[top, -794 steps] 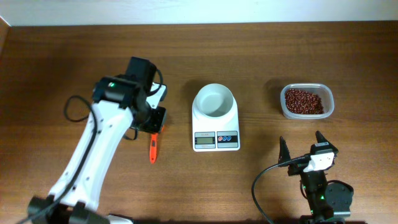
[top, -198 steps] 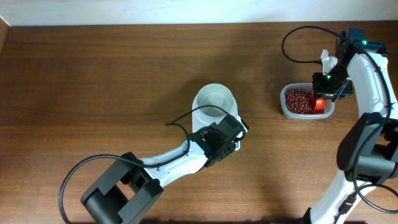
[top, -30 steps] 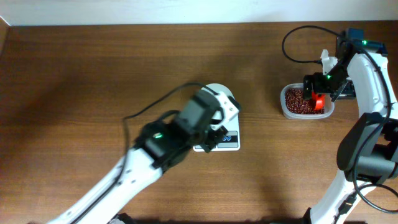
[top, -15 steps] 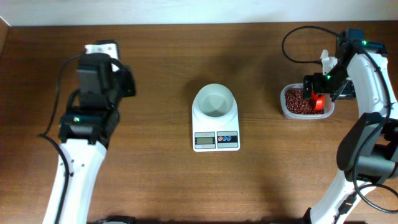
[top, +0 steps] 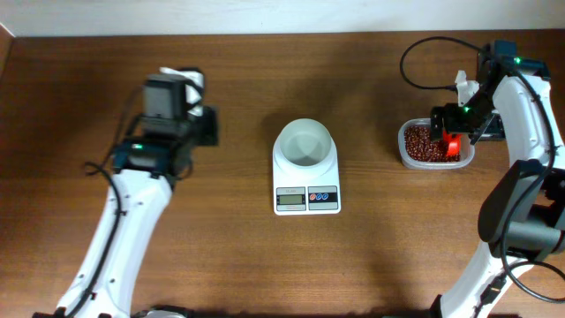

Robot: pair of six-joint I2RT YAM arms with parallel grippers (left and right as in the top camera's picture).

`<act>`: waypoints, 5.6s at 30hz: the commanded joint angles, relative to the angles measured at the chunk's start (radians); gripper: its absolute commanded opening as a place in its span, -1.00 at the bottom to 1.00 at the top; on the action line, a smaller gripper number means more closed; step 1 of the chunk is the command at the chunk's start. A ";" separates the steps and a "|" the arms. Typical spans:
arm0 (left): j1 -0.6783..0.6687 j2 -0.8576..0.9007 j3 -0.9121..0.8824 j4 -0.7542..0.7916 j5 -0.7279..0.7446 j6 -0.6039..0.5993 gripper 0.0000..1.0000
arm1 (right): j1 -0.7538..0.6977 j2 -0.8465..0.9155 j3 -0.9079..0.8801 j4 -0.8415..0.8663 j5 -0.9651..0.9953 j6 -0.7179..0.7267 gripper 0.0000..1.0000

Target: Scoop item into bowl and weigh 50g on scale

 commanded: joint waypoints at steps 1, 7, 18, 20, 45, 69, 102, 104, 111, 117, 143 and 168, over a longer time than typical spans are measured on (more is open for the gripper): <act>-0.161 0.001 0.005 -0.074 0.031 0.055 -1.00 | -0.002 0.008 -0.006 0.001 0.009 0.003 0.97; -0.438 0.058 0.004 -0.088 0.008 0.072 -1.00 | -0.002 0.008 -0.006 0.001 0.009 0.003 0.97; -0.678 0.340 0.004 -0.042 -0.128 0.163 -1.00 | -0.002 0.008 -0.006 0.001 0.009 0.003 0.97; -0.677 0.379 0.004 -0.038 -0.128 0.170 -1.00 | -0.002 0.008 -0.006 0.001 0.009 0.003 0.97; -0.634 0.556 0.023 0.028 -0.128 0.205 -1.00 | -0.002 0.008 -0.006 0.001 0.009 0.003 0.98; -0.637 0.554 0.074 -0.071 0.039 0.300 -1.00 | -0.002 0.008 -0.006 0.001 0.009 0.003 0.98; -0.616 0.601 0.071 -0.060 -0.075 0.221 -1.00 | -0.002 0.008 -0.006 0.001 0.009 0.003 0.97; -0.615 0.601 0.071 -0.059 -0.078 0.209 -1.00 | -0.002 0.008 -0.006 0.001 0.009 0.003 0.97; -0.611 0.601 0.071 -0.070 -0.094 0.191 -1.00 | -0.002 0.008 -0.006 0.001 0.009 0.003 0.97; -0.611 0.606 0.071 -0.086 -0.117 0.172 -1.00 | -0.002 0.008 -0.006 0.001 0.009 0.003 0.97; -0.611 0.644 0.073 -0.083 -0.128 0.169 -1.00 | -0.002 0.008 -0.006 0.001 0.009 0.003 0.97; -0.601 0.475 0.167 -0.196 -0.115 0.144 -1.00 | -0.002 0.008 -0.006 0.001 0.009 0.003 0.97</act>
